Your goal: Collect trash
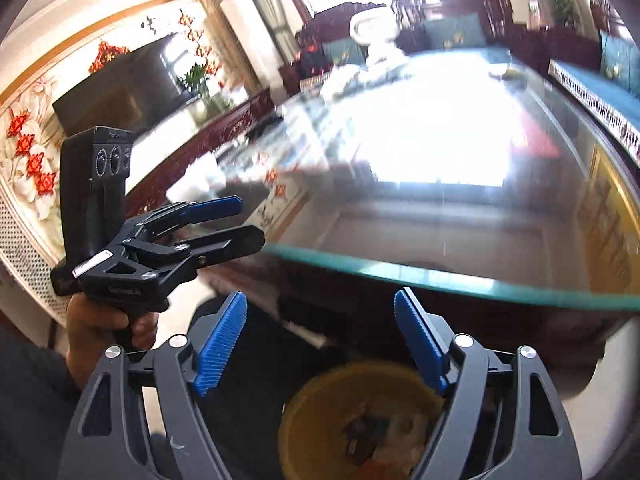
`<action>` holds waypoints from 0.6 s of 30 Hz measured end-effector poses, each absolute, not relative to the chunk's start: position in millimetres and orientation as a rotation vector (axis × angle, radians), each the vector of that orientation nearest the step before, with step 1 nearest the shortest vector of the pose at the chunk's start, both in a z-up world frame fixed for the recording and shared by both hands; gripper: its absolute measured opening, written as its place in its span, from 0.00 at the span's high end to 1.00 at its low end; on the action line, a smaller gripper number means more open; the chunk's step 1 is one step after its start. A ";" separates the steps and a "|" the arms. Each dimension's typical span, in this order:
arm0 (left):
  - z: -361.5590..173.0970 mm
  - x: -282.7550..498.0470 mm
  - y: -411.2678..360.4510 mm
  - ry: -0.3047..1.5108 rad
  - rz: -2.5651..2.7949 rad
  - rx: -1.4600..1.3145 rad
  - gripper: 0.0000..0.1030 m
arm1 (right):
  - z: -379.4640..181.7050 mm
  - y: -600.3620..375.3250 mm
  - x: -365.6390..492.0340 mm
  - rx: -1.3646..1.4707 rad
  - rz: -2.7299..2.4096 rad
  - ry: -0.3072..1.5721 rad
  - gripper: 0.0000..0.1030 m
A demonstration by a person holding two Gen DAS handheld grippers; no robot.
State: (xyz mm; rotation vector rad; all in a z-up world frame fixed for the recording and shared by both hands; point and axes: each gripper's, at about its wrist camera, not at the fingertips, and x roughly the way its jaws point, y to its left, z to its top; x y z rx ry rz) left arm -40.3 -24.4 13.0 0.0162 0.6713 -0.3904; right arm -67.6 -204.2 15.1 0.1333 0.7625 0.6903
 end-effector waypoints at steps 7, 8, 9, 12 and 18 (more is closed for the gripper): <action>38.1 2.6 -23.3 0.597 -0.218 0.013 0.04 | 44.8 -182.9 -31.6 0.067 0.433 0.587 0.11; 40.1 8.6 -21.6 0.592 -0.188 0.020 0.04 | 45.6 -182.4 -27.6 0.058 0.388 0.571 0.10; 41.2 14.3 -22.1 0.587 -0.151 0.030 0.04 | 46.3 -179.4 -20.3 0.032 0.320 0.553 0.09; 43.4 22.9 -11.8 0.571 -0.065 0.043 0.04 | 41.8 -172.3 -0.3 -0.022 0.191 0.535 0.08; 38.3 48.9 5.7 0.578 0.096 0.093 0.04 | 25.6 -166.0 25.2 -0.059 0.095 0.520 0.08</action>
